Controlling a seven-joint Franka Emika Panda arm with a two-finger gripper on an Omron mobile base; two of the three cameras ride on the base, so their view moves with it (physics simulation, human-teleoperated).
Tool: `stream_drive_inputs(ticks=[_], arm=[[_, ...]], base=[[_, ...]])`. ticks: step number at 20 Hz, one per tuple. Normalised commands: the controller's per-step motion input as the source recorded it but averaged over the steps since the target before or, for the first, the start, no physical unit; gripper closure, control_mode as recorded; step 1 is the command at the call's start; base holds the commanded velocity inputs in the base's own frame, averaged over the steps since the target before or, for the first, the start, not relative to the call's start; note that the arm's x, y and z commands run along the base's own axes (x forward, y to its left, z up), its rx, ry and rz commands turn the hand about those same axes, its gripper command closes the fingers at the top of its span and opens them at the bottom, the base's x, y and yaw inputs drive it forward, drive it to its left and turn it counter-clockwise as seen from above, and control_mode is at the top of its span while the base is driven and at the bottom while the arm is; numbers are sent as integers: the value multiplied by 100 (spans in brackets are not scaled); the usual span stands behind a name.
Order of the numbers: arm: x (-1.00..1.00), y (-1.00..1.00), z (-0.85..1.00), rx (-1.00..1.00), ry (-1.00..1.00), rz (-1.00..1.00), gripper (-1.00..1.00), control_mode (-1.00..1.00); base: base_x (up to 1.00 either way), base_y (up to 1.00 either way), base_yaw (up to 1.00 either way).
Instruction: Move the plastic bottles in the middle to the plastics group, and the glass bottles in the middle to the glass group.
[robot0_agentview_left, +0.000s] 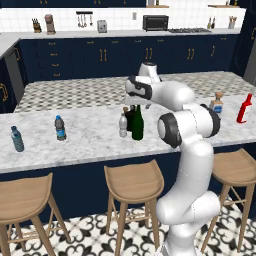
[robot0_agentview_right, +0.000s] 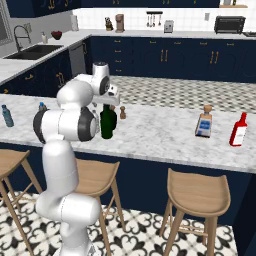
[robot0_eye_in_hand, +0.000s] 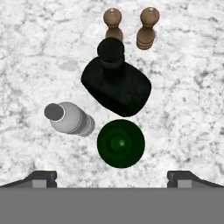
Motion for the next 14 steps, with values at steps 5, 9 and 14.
stream_drive_inputs(ticks=[5,9,14], arm=[[6,0,-2,0,11,3,-100,-100],[17,0,0,0,6,0,-100,-100],[16,0,0,0,7,0,-100,-100]], base=[[0,0,0],[0,0,0],[0,0,0]])
